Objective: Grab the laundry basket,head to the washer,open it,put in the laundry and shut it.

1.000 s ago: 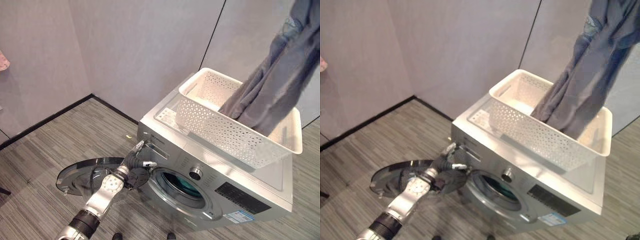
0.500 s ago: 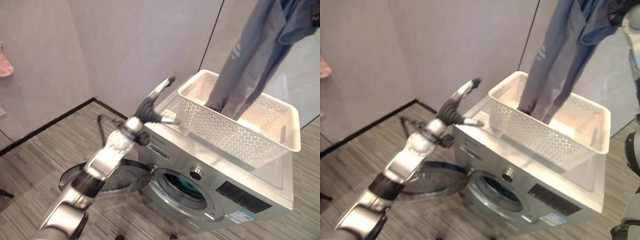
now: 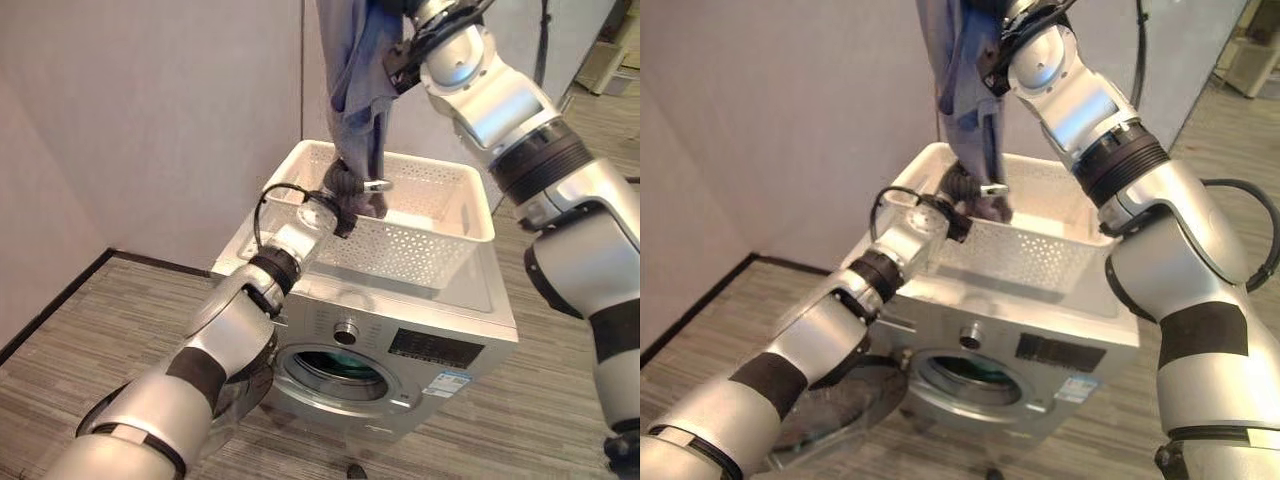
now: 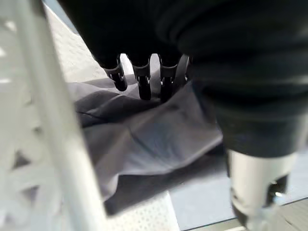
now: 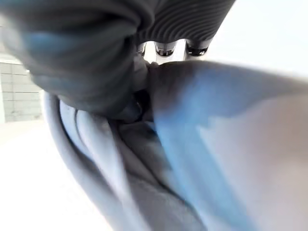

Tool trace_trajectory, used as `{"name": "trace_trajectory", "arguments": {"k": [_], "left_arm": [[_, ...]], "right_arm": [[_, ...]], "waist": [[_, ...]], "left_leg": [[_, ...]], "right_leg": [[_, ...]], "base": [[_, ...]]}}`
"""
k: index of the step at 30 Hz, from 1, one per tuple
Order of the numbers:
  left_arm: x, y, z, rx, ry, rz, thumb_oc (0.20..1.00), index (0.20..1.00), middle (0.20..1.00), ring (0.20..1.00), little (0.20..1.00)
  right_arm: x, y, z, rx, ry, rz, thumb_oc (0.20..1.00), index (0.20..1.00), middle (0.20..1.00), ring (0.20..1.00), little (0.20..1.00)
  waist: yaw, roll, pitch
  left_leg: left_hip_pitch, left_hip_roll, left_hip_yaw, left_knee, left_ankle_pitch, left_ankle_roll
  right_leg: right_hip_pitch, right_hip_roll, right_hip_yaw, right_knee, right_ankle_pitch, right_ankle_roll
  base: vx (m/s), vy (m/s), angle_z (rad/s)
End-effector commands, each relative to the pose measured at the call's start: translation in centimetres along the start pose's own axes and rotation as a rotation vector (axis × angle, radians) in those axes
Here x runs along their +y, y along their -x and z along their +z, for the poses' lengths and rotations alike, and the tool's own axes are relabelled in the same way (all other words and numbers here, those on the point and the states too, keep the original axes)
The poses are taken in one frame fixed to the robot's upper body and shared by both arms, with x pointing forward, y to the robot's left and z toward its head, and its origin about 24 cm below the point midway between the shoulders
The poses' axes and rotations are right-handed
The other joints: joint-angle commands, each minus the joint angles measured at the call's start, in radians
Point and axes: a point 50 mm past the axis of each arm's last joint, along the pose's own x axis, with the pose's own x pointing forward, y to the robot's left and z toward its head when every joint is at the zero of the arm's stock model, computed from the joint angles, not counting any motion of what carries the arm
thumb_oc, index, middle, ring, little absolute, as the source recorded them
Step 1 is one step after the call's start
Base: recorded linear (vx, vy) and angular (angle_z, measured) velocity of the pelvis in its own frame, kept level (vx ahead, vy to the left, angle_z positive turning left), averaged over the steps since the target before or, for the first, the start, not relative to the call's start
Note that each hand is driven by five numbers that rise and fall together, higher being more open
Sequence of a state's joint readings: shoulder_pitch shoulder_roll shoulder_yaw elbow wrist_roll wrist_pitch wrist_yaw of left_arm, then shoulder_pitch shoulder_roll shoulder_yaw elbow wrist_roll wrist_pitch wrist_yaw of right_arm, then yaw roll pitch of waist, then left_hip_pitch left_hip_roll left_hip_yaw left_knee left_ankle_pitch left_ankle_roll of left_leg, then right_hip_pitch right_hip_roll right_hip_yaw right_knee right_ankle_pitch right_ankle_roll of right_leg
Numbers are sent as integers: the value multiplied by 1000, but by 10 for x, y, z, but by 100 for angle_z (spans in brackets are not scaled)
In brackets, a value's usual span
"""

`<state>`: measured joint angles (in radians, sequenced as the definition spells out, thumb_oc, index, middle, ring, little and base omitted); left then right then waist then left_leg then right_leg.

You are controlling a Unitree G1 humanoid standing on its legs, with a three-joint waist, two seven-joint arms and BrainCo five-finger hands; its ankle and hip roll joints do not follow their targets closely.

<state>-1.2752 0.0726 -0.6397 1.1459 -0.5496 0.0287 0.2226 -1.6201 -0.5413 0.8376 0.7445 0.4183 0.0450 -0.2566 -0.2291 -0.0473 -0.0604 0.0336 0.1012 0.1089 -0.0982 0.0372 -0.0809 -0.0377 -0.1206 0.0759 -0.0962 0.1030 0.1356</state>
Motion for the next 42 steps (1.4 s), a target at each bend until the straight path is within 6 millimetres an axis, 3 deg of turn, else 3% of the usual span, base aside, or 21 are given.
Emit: {"name": "trace_trajectory", "arguments": {"k": [1, 6, 10, 16, 19, 22, 29, 33, 34, 35, 36, 42], "left_arm": [[3, -4, 25, -57, -25, 27, 1000, 1000, 1000, 1000, 1000], [-10, -2, 55, -157, -29, -12, 1000, 1000, 1000, 1000, 1000], [-8, -3, 60, -165, -66, -10, 1000, 1000, 1000, 1000, 1000], [17, -6, 77, -177, -148, 91, 1000, 1000, 1000, 1000, 1000], [45, -7, 87, -176, -191, 184, 1000, 1000, 1000, 1000, 1000], [63, -7, 83, -146, -216, 249, 1000, 1000, 1000, 1000, 1000], [82, -4, 99, -185, -148, 320, 1000, 1000, 1000, 1000, 1000], [86, 1, 121, -269, -80, 314, 1000, 1000, 1000, 1000, 1000], [88, 1, 124, -283, -48, 311, 711, 711, 711, 711, 711], [88, 2, 125, -293, -30, 311, 338, 338, 338, 338, 338], [92, 3, 126, -307, 8, 322, 200, 200, 200, 200, 200], [100, 8, 130, -375, 42, 351, 200, 200, 200, 200, 200]], "right_arm": [[-76, -17, 60, -132, 55, -208, 200, 200, 200, 200, 200], [-85, -14, 53, -122, 54, -227, 200, 200, 200, 200, 200], [-87, -12, 51, -126, 49, -227, 200, 200, 200, 200, 200], [-73, -6, 68, -240, -3, -182, 200, 200, 200, 200, 200], [-59, 0, 85, -340, -32, -135, 200, 200, 200, 200, 200], [-55, 7, 91, -397, -62, -116, 200, 200, 200, 200, 200], [-46, 27, 117, -564, -84, -64, 200, 200, 200, 200, 200], [-48, 35, 117, -601, -77, -67, 200, 200, 200, 200, 200], [-52, 36, 110, -589, -75, -84, 200, 200, 200, 200, 200], [-53, 36, 108, -582, -74, -90, 200, 200, 200, 200, 200], [-53, 38, 103, -574, -95, -93, 200, 200, 200, 200, 200], [-49, 53, 88, -588, -159, -79, 200, 200, 200, 200, 200]], "waist": [[36, 4, -4], [40, 5, -9], [40, 5, -11], [17, 20, -7], [-7, 42, -1], [-18, 54, 3], [-46, 82, 27], [-48, 96, 33], [-47, 99, 34], [-48, 99, 35], [-50, 100, 38], [-57, 103, 44]], "left_leg": [[77, -8, -1, 11, -112, 38], [80, -2, -5, 11, -115, 37], [81, 1, -5, 11, -115, 35], [82, 6, 13, 11, -114, 30], [85, 8, 45, 11, -114, 26], [87, 11, 61, 11, -113, 23], [81, 21, 91, 11, -104, 15], [83, 29, 115, 11, -99, 8], [86, 33, 119, 11, -97, 4], [86, 34, 120, 11, -96, 3], [86, 37, 119, 11, -95, 0], [83, 42, 121, 11, -96, -2]], "right_leg": [[0, -38, 18, 11, -11, 60], [8, -32, 17, 9, -17, 55], [11, -28, 20, 9, -20, 53], [2, -21, 48, 9, -20, 50], [-17, -14, 79, 10, -16, 52], [-24, -8, 93, 10, -15, 50], [-52, 5, 114, 9, -20, 53], [-67, 13, 126, 9, -22, 57], [-67, 16, 126, 9, -25, 56], [-66, 17, 124, 9, -26, 56], [-66, 18, 123, 9, -29, 54], [-68, 19, 114, 9, -33, 53]], "base": [[0, 0, 0], [20, -19, 1], [0, 0, 0], [22, -45, -6], [34, -51, -20], [34, -57, -33], [17, -52, -11], [25, -41, -24], [41, -55, -4], [47, -62, -5], [28, -43, -3], [3, -6, 0]]}}
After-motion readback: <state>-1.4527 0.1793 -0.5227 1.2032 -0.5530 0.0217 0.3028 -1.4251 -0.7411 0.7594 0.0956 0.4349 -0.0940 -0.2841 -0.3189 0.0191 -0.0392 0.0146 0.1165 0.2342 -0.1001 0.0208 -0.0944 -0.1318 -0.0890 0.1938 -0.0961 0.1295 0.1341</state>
